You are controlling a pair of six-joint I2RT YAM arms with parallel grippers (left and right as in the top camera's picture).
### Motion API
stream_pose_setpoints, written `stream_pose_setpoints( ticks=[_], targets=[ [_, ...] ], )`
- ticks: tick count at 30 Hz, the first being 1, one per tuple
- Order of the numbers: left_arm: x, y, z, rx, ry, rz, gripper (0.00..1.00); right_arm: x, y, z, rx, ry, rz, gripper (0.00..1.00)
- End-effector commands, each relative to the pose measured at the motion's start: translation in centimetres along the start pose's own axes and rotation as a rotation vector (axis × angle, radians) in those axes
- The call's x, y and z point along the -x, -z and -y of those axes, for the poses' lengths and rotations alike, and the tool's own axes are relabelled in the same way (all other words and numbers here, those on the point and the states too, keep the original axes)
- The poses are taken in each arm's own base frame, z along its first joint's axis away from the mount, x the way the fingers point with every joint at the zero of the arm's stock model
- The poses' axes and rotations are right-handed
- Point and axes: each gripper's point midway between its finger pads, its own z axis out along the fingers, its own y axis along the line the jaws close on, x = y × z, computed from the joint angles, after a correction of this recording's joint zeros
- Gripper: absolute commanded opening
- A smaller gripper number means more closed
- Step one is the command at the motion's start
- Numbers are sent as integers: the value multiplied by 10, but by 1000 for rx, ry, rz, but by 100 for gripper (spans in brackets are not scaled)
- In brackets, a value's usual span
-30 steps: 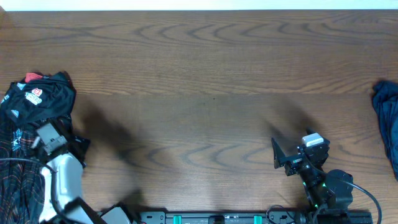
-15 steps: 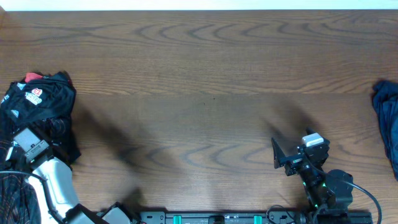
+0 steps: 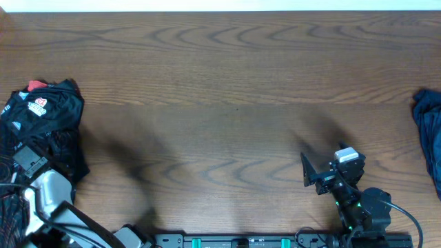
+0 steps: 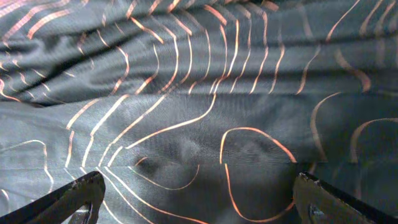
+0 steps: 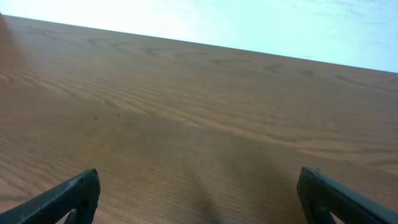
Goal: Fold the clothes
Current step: 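Lower the left gripper onto the black jersey and pinch its fabric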
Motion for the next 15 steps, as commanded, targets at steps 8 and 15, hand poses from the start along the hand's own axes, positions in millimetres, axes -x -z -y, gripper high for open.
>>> stream_pose_setpoints(
  ticks=[8, 15],
  targets=[
    [2, -17, 4, 26, 8, 1, 78, 0, 0, -2, 7, 15, 4, 99],
    [1, -19, 9, 3, 11, -7, 6, 0, 0, -2, 7, 15, 4, 99]
  ],
)
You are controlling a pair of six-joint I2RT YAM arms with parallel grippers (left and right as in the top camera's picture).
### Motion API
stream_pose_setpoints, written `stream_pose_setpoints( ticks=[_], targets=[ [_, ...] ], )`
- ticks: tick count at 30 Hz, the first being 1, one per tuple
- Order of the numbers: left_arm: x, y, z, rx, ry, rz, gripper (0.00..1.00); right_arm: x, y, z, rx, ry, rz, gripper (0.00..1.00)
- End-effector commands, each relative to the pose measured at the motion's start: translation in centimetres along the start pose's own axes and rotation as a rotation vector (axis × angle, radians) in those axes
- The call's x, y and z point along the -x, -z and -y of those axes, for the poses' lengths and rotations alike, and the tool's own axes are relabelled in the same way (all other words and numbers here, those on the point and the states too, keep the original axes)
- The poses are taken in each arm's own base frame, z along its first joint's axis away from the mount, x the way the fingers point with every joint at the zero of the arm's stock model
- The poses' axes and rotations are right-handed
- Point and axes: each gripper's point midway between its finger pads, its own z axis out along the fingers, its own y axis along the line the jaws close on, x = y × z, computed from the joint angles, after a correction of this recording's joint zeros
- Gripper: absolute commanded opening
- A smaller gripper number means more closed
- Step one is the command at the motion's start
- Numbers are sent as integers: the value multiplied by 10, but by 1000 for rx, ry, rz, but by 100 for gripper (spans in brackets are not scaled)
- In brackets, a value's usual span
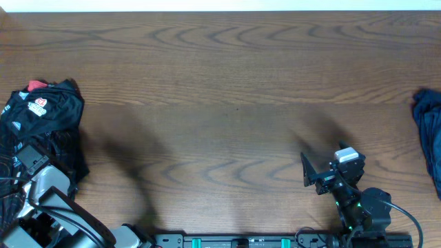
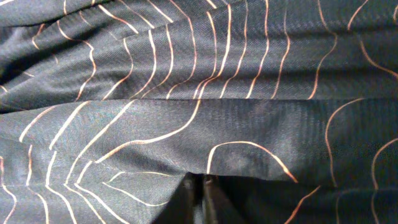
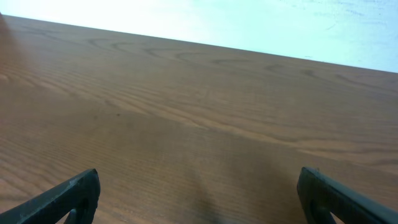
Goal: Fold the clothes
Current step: 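Lower the left gripper onto the black jersey and pinch its fabric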
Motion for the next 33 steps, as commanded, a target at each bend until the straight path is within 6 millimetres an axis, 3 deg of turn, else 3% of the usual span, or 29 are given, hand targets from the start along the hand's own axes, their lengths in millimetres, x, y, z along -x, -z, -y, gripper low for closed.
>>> stream_pose_setpoints(
  ticks=[1, 7, 9, 14, 17, 18, 19, 20, 21, 24, 33],
  targets=[
    [4, 0, 3, -14, 15, 6, 6, 0, 0, -2, 7, 15, 4, 99],
    [4, 1, 8, -40, 19, 1, 6, 0, 0, -2, 7, 15, 4, 99],
    [4, 6, 18, -99, 26, -14, 6, 0, 0, -2, 7, 15, 4, 99],
    [18, 42, 51, -315, 103, -19, 6, 0, 0, -2, 7, 15, 4, 99],
    [36, 66, 55, -378, 147, 50, 6, 0, 0, -2, 8, 15, 4, 99],
    [40, 70, 54, -385, 153, 70, 28, 0, 0, -2, 7, 15, 4, 99],
    [44, 72, 52, -382, 158, 86, 43, 0, 0, -2, 7, 15, 4, 99],
    [46, 72, 49, -367, 162, 97, 50, 0, 0, -2, 7, 15, 4, 99],
    [46, 70, 47, -352, 163, 97, 63, 0, 0, -2, 7, 15, 4, 99],
    [39, 56, 42, -309, 155, 63, 80, 0, 0, -2, 8, 15, 4, 99],
    [2, 5, 37, -183, 109, -89, 82, 0, 0, -2, 7, 15, 4, 99]
  ],
)
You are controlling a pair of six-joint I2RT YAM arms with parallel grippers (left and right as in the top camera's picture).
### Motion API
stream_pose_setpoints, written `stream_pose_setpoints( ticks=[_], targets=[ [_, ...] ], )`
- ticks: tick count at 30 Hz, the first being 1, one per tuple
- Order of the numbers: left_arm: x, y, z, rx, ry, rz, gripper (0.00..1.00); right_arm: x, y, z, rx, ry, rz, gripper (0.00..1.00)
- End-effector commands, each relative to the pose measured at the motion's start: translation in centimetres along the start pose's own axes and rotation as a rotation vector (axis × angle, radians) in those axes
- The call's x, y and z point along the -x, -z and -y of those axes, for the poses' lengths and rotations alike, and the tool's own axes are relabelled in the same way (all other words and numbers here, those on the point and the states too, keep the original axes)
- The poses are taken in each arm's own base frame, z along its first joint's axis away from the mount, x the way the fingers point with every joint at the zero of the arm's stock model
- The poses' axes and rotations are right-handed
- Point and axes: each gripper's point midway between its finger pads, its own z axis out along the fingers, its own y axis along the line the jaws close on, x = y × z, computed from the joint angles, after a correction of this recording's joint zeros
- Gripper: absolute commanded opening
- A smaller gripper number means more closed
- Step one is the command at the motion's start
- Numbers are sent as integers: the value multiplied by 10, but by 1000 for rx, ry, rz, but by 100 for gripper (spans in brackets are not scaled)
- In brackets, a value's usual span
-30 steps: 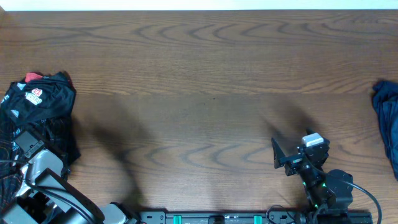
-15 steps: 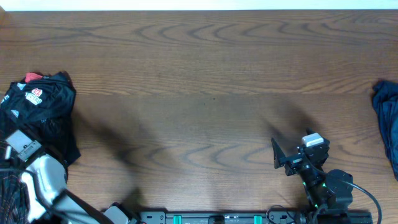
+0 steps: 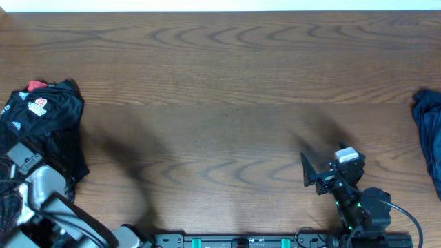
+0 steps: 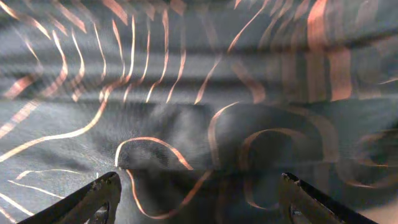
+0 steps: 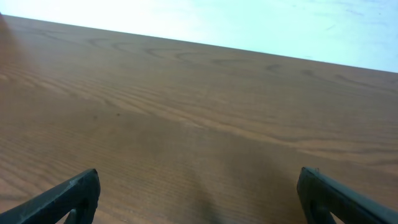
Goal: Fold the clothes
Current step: 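Lower the left gripper onto the black jersey and pinch its fabric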
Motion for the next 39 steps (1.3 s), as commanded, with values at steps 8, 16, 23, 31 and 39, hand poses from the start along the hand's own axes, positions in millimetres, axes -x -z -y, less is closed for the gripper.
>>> stream_pose_setpoints(
  ticks=[8, 16, 23, 31, 39],
  targets=[
    [1, -17, -8, 56, -4, -3, 78, 0, 0, -2, 8, 15, 4, 99],
    [2, -17, -9, 58, -54, 1, 6, 0, 0, -2, 7, 15, 4, 99],
    [-3, -7, 8, -39, -50, -33, 6, 0, 0, -2, 8, 15, 4, 99],
    [18, 58, 41, -196, -72, 87, 6, 0, 0, -2, 8, 15, 4, 99],
    [15, 134, 66, -379, -133, 208, 6, 0, 0, -2, 8, 15, 4, 99]
  ],
)
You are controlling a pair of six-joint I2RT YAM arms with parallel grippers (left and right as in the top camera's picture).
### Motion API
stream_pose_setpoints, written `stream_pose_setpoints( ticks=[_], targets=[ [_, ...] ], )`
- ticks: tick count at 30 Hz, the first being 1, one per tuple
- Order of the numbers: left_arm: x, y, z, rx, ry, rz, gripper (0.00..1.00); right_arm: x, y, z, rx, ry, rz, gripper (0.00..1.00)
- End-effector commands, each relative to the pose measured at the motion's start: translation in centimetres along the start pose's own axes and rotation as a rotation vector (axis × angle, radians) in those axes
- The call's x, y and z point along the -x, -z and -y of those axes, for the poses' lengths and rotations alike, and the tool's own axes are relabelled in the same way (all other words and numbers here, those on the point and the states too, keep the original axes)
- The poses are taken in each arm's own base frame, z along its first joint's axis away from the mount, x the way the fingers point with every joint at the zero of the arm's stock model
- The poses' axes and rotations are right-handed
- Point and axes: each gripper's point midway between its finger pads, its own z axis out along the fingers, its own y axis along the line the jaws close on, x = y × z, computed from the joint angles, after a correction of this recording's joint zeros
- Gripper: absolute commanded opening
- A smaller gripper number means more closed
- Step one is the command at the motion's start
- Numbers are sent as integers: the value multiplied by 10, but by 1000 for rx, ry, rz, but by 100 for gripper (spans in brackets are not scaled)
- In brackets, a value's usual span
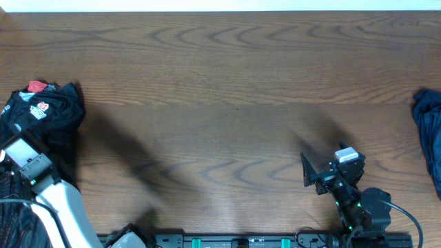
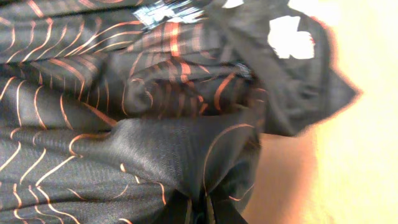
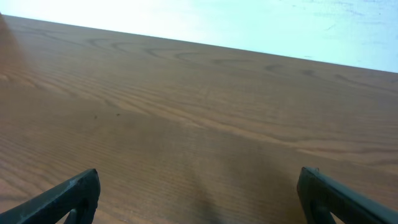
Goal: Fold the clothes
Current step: 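Lower the left gripper onto the black jersey and pinch its fabric, then pull the black jersey off the pile rightward to the table center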
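Note:
A black garment (image 1: 52, 110) with thin orange lines, white logos and a red tag lies bunched at the table's left edge. In the left wrist view the garment (image 2: 124, 106) fills most of the picture, gathered to a point at the bottom. There my left gripper (image 2: 199, 210) is shut on a fold of it, with bare table showing to the right. My left arm (image 1: 48, 189) reaches in from the bottom left corner. My right gripper (image 3: 199, 190) stands open over bare wood near the front edge, right of centre, with nothing between its fingers.
A dark blue cloth (image 1: 428, 131) lies at the table's right edge, partly out of view. The brown wooden table (image 1: 227, 89) stretches between the two cloth piles. A white wall shows beyond the far edge in the right wrist view.
My left gripper was open against the black fabric; now it is shut on a fold, and the garment and table edge show from farther off. The right arm has not moved.
My left gripper was first open close over the black garment, then shut on a fold, then open again on the fabric. Now it is shut on a fold with the garment bunched toward it. The right gripper stayed open in place throughout.

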Motion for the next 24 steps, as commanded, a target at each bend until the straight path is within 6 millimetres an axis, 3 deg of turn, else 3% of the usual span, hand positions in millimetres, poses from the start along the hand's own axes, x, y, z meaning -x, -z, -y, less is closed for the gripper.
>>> stream_pose_setpoints(
  ticks=[1, 5, 11, 15, 20, 24],
  targets=[
    [8, 25, 25, -96, -27, 46, 6, 0, 0, -2, 7, 15, 4, 99],
    [12, 41, 33, -131, -43, 94, 6, 0, 0, -2, 7, 15, 4, 99],
    [14, 48, 35, -144, -53, 105, 6, 0, 0, -2, 8, 15, 4, 99],
    [17, 59, 48, -183, -110, 127, 6, 0, 0, -2, 7, 15, 4, 99],
    [33, 83, 62, -221, -136, 205, 6, 0, 0, -2, 7, 15, 4, 99],
    [56, 112, 68, -241, -153, 310, 6, 0, 0, -2, 7, 15, 4, 99]
  ],
)
